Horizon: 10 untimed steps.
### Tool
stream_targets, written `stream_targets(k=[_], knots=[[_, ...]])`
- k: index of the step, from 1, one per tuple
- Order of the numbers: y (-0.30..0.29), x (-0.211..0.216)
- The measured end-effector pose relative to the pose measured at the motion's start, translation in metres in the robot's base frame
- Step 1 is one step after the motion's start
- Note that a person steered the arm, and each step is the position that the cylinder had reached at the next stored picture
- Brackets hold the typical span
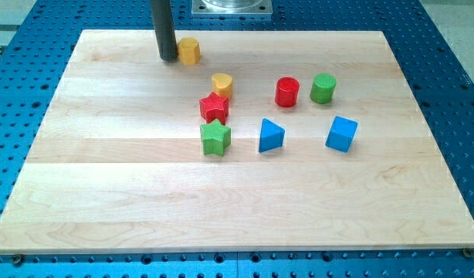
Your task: Slide the yellow hexagon to the top right side of the blue cube
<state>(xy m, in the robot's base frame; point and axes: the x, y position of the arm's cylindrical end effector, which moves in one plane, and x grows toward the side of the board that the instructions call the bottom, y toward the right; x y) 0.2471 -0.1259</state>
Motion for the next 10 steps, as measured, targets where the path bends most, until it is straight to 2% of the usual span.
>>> stream_targets(k=[1, 2, 3, 4, 5, 6, 7, 8, 9, 10], knots=[[0.069, 0.030], [0.198, 0.069], [0.220, 0.053], [0.154, 0.029], [0.219, -0.003], [0.319, 0.042], [0.375, 0.067], [0.333, 0.018], [0.290, 0.029], [0.320, 0.096]])
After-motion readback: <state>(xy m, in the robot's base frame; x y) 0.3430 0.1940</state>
